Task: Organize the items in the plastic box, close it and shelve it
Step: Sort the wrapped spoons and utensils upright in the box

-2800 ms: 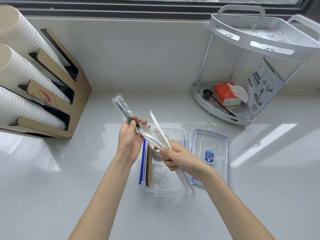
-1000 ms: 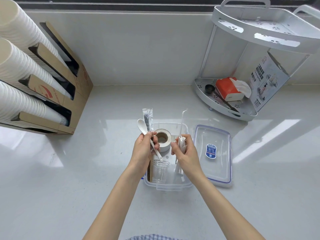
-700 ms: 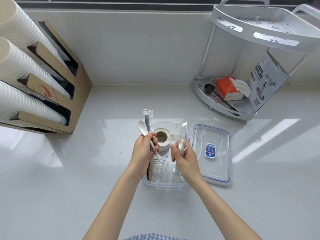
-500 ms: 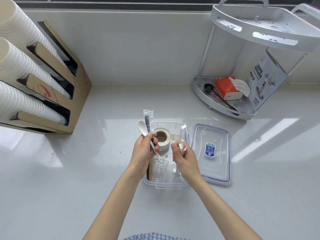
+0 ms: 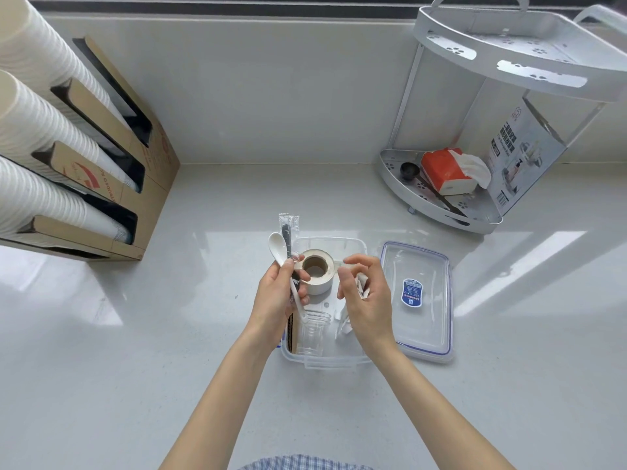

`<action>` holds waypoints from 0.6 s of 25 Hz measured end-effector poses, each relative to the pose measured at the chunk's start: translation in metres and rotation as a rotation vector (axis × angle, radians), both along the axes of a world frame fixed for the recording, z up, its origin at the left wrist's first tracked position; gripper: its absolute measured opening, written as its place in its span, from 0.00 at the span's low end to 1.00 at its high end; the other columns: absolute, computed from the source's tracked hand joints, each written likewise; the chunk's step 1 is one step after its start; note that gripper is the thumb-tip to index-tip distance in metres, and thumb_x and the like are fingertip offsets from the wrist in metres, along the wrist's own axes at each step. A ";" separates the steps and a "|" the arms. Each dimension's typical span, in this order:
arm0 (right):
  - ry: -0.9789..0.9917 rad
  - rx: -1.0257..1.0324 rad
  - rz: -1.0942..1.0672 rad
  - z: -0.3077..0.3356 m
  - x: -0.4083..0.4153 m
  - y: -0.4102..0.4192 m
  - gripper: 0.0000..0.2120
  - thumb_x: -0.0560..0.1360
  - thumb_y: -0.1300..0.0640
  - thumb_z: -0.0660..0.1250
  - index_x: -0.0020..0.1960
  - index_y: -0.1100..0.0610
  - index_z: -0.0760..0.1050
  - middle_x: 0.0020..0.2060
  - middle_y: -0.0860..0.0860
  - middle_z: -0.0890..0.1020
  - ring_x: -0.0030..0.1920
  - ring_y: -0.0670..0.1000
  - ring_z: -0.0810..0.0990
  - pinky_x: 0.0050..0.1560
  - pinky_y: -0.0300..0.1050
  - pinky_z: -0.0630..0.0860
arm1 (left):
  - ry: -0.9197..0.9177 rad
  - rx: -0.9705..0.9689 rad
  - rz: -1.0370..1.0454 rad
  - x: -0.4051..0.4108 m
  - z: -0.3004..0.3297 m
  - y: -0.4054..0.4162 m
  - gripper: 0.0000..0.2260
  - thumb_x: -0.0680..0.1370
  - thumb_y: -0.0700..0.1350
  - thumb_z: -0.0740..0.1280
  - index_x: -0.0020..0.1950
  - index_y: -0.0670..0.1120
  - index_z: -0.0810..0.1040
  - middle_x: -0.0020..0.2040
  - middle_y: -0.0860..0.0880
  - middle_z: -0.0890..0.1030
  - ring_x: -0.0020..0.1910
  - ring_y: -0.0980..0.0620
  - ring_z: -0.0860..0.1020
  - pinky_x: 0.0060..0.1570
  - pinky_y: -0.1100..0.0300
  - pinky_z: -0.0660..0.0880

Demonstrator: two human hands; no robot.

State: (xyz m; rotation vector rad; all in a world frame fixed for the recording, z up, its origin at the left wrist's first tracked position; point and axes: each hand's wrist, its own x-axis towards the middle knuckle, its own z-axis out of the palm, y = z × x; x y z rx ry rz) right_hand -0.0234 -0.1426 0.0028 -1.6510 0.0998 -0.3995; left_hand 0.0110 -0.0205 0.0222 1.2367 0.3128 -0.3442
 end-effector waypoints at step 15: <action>0.241 -0.654 0.157 0.007 0.010 -0.030 0.12 0.77 0.54 0.62 0.38 0.60 0.73 0.32 0.48 0.69 0.36 0.53 0.69 0.37 0.40 0.60 | 0.006 0.044 -0.023 -0.003 -0.002 0.000 0.09 0.79 0.45 0.55 0.45 0.47 0.74 0.34 0.49 0.72 0.23 0.56 0.68 0.26 0.64 0.67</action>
